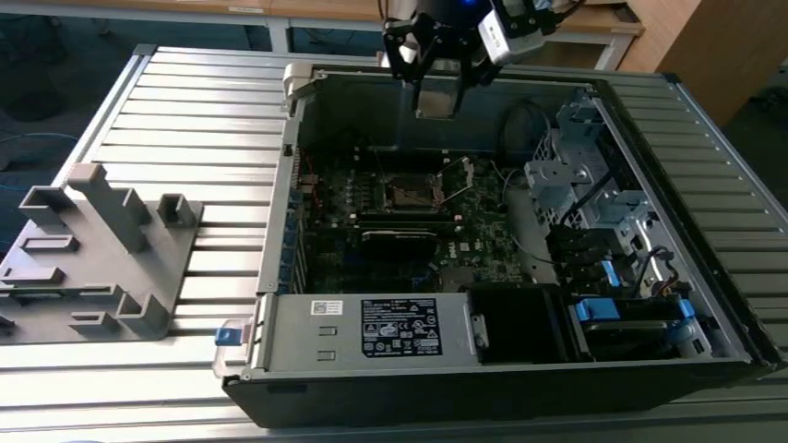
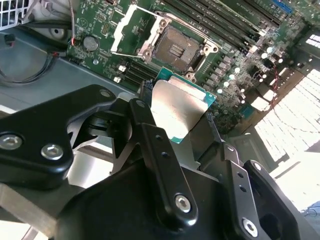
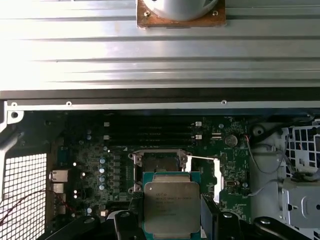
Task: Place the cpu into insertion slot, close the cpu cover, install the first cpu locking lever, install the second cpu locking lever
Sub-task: 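Place the cpu into insertion slot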
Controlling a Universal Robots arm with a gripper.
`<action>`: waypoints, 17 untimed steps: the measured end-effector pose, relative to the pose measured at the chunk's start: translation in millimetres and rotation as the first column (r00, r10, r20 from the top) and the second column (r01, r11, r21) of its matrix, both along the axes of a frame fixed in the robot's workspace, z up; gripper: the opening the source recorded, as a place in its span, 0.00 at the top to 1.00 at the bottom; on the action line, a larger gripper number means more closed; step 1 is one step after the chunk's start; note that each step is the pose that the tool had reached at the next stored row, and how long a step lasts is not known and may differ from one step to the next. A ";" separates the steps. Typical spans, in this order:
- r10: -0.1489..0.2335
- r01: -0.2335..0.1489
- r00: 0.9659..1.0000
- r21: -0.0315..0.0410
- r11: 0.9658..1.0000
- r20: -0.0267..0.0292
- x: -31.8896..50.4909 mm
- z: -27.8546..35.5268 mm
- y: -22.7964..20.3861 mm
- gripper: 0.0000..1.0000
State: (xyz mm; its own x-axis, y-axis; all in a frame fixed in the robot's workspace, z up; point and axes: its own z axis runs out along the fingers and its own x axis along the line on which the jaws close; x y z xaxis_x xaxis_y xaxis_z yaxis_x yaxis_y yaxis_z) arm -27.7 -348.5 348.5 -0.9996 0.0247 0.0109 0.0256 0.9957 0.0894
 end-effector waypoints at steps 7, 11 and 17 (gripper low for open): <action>0.000 0.000 1.000 -0.001 1.000 0.001 -0.1 -2.2 0.0 0.46; 0.000 0.000 1.000 0.000 1.000 0.001 -0.3 -4.9 0.0 0.46; 0.000 0.000 1.000 -0.001 1.000 0.002 -0.5 -10.6 0.0 0.46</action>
